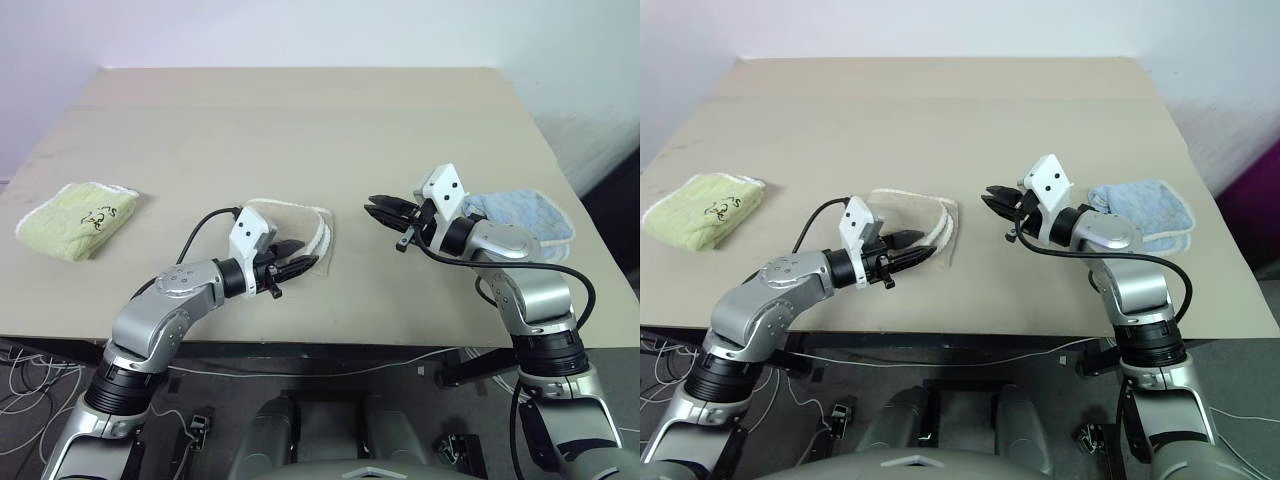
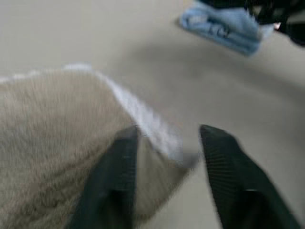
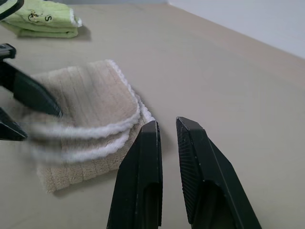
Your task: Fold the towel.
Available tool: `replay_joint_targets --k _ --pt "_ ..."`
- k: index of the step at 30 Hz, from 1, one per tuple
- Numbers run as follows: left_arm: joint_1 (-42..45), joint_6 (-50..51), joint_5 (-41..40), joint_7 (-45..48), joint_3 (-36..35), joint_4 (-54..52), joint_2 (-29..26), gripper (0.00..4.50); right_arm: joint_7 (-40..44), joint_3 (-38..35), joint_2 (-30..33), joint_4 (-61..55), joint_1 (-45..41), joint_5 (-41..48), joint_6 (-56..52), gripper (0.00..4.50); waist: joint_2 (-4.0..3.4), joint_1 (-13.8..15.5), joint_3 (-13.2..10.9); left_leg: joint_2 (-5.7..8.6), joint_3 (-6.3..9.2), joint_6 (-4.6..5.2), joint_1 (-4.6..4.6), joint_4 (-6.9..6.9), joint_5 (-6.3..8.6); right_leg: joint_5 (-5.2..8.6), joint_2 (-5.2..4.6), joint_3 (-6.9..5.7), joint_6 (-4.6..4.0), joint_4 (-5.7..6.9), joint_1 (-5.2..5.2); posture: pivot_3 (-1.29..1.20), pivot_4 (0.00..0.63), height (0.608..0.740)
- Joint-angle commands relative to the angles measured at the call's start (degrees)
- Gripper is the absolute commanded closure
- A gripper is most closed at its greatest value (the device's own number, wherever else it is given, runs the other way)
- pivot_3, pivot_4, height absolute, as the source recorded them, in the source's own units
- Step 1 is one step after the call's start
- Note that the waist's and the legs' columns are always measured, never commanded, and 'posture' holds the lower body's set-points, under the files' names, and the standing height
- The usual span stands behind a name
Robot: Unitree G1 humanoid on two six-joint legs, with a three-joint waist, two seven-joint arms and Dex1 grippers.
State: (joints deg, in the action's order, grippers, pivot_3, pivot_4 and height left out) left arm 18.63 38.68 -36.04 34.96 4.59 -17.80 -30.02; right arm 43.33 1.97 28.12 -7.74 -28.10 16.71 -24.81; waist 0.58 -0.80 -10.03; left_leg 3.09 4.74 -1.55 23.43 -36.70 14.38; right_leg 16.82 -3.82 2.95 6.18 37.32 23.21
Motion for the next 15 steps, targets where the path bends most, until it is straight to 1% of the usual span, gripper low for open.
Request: replay_joint_targets --k 1,2,4,5,7,8,10,14,15 --pt "-1.29 1.87 -6.12 -0.22 -6.2 -4.36 1.1 0.97 0.48 -0.72 0.4 -2.59 -0.63 1.22 0.13 3.89 0.0 0.01 0.0 0.0 -0.01 0.0 0.0 0.0 0.0 0.0 0.0 0.0 0.0 0.0 0.0 0.0 0.15 0.74" --pt "-1.78 2.49 -8.16 -0.33 -7.96 -4.94 1.49 0.68 0.67 -0.63 0.36 -2.67 -0.67 1.45 -0.01 3.89 0.0 -0.01 0.0 0.0 -0.01 0.0 0.0 0.0 0.0 0.0 0.0 0.0 0.0 0.0 0.0 0.0 0.15 0.74" --pt "-2.39 1.95 -10.65 -1.41 -12.21 -5.26 2.4 0.01 1.15 -0.08 -0.15 -3.23 -0.69 2.17 -0.48 4.27 0.0 -0.02 0.0 -0.01 -0.01 0.0 0.0 -0.01 0.0 0.0 0.0 0.0 0.0 0.0 0.0 0.0 0.15 0.74" --pt "-1.81 1.65 -11.09 -3.42 -14.57 -4.02 3.12 0.0 1.23 0.47 -0.73 -3.71 -0.7 2.48 -0.8 4.48 0.0 0.03 0.0 -0.01 0.0 0.0 0.0 -0.01 0.0 0.0 0.0 0.0 0.0 0.0 0.0 0.0 0.15 0.74" --pt "-0.2 0.06 -8.67 -6.9 -17.12 -0.51 3.6 0.0 1.13 2.02 -2.28 -4.26 -1.08 2.65 -1.12 4.48 0.0 0.06 0.0 -0.01 0.02 0.0 0.0 -0.04 0.0 0.0 0.01 -0.02 0.0 0.02 -0.01 0.0 0.15 0.74" --pt "0.47 -1.32 -5.64 -7.64 -16.77 1.41 2.91 0.18 0.83 2.99 -3.5 -4.13 -1.63 2.71 -1.29 4.5 0.01 0.03 0.0 -0.02 0.03 0.0 -0.01 -0.05 0.0 0.0 0.02 -0.03 0.0 0.02 -0.02 0.0 0.15 0.74" --pt "1.08 -4.35 -0.85 -6.69 -14.73 3.61 1.58 0.67 0.48 4.62 -5.69 -3.2 -2.79 2.48 -1.33 4.5 0.0 -0.08 0.0 -0.02 0.03 -0.01 -0.02 -0.07 0.0 0.0 0.12 -0.04 0.0 0.05 -0.02 0.0 0.15 0.74" --pt "3.32 -7.61 2.68 -5.22 -12.55 7.02 2.4 2.11 -0.62 7.93 -10.67 1.17 -5.32 0.93 -0.31 4.5 0.01 0.1 0.0 0.02 0.0 -0.01 0.0 -0.06 -0.01 -0.01 0.1 -0.03 0.01 0.04 0.01 0.0 0.15 0.74" --pt "3.83 -8.15 3.25 -4.74 -12.02 7.8 2.65 2.4 -1.12 8.72 -11.94 2.8 -5.8 0.35 0.18 4.5 0.02 0.2 0.0 0.02 0.02 -0.01 0.0 -0.08 -0.01 -0.01 0.09 -0.05 0.01 0.04 -0.01 0.0 0.15 0.74"
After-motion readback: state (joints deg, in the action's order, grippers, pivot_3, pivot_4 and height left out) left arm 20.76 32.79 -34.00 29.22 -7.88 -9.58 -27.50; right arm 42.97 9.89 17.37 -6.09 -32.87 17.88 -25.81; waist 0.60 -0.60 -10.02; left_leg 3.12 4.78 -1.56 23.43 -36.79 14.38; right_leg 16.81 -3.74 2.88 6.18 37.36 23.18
